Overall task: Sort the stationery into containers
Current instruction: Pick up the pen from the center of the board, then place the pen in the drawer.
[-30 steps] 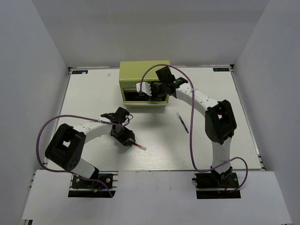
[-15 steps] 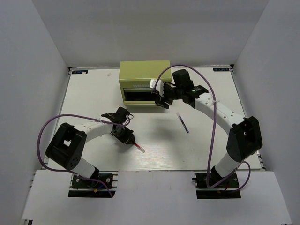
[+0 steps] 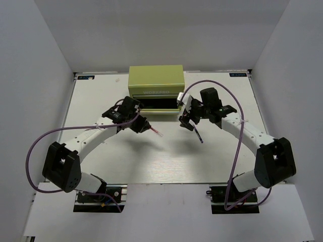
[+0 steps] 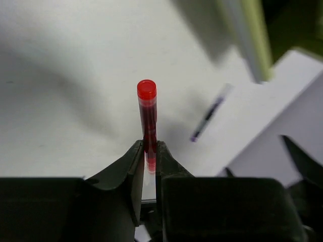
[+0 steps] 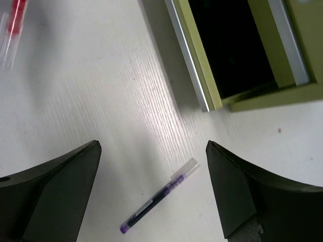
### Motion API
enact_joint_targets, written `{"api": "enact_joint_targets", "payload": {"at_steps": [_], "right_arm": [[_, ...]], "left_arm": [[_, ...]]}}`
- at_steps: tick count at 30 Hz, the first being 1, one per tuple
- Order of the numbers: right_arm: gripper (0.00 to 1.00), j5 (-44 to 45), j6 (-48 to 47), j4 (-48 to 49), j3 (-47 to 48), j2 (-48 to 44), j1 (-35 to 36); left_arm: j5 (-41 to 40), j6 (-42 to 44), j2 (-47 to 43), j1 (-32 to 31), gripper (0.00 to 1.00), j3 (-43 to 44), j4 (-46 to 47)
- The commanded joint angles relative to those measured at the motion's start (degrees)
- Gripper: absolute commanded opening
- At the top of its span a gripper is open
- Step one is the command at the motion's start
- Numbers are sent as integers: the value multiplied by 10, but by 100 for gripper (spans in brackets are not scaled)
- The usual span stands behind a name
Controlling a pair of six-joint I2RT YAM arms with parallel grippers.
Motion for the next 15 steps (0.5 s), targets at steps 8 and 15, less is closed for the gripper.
{"api": "enact_joint_targets", "payload": {"at_steps": [8,15], "right_arm": [[90,55,80,41,-78,-74,-44],[90,55,99,49,-124,-102,-72]], "left_arm": [[-46,-141,45,15,0,51,186],[-82,-212,116,25,0,85,270]]}}
